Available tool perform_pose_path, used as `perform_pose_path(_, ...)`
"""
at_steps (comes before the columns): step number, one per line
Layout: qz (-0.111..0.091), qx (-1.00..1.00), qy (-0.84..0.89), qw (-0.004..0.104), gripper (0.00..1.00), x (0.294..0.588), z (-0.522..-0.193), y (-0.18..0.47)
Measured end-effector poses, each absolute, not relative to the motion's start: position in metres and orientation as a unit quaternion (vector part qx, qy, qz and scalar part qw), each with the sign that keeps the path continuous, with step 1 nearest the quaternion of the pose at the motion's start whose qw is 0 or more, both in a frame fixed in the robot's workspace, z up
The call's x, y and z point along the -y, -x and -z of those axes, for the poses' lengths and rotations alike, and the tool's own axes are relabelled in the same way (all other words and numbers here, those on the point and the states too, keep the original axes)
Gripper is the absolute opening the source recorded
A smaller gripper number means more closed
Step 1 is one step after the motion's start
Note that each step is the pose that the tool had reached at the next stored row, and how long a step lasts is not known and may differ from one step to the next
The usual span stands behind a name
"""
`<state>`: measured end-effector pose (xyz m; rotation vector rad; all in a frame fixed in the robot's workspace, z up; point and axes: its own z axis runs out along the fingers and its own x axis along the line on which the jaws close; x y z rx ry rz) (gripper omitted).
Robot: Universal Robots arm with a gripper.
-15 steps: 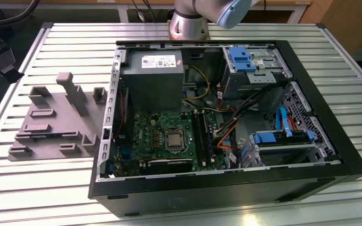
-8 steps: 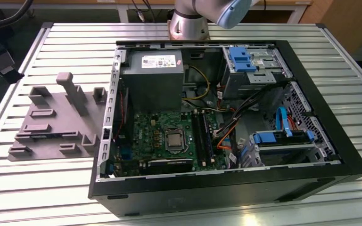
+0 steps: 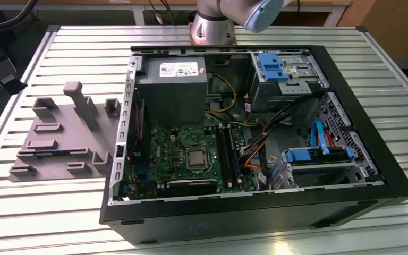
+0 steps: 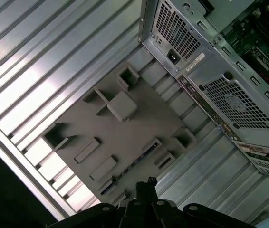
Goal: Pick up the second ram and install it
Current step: 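Pick up the second ram and move it above second insertion slot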
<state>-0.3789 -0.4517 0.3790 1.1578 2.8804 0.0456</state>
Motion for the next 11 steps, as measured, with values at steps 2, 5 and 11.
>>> perform_pose_path(2, -0.015, -0.928, -0.373, 0.018, 0.11, 0.4517, -0.3790, 0.3789)
perform_pose_path(5, -0.015, -0.929, -0.368, 0.018, 0.11, 0.4516, -0.3789, 0.3789)
perform_pose_path(11, -0.016, -0.948, -0.317, 0.018, 0.11, 0.4516, -0.3789, 0.3790)
